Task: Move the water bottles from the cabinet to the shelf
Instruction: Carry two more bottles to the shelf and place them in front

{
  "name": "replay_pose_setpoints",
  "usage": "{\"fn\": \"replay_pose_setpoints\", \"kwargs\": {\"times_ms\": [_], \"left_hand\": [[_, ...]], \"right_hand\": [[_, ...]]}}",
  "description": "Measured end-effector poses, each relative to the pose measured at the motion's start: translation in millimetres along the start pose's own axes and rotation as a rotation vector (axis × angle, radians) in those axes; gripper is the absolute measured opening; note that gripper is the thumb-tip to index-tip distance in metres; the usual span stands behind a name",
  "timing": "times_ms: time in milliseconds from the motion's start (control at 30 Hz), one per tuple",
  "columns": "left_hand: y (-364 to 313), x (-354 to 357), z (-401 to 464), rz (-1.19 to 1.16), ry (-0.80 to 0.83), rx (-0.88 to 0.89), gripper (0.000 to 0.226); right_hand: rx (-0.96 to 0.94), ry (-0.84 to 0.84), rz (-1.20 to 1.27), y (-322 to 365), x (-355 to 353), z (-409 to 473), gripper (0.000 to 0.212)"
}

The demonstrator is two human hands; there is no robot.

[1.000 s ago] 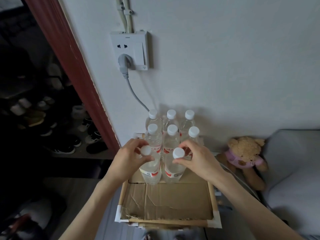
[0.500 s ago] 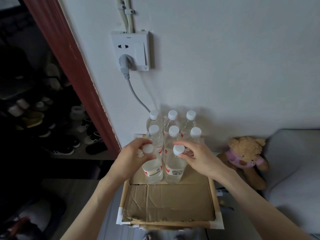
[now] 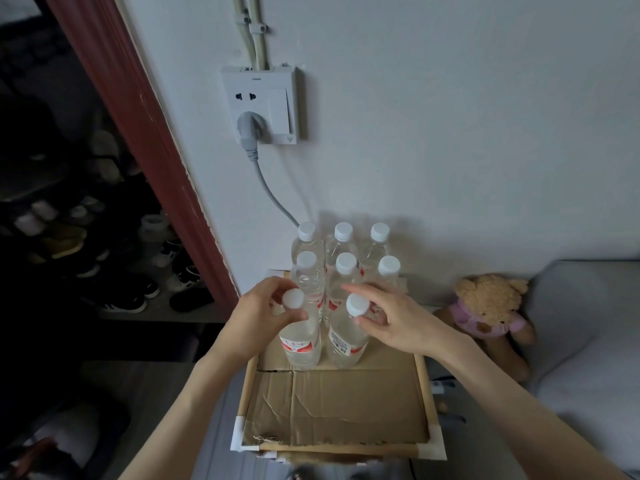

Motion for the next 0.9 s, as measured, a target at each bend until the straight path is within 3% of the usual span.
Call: {"fn": "replay_pose_setpoints", "kwargs": {"times_ms": [133,900], "left_hand": [[1,5,2,-0.011,-0.017,-0.027,0.034],[-4,23,-1,0.014,-0.175,-0.054,0.036]], "right_hand": [[0.050,-0.054,-0.030,-2,-2,2,0.037],[-0.047,-0.286,-0.015,4,13,17,0.030]]}}
Point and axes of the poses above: each hand's wrist, its own z-axis towards the middle knuckle, its own x-axis out of the palm, y = z × x, the point moved 3 cm from there along z, towards the middle knuckle, and after that the axes turned 6 degrees about -y, right-handed, at the moved point
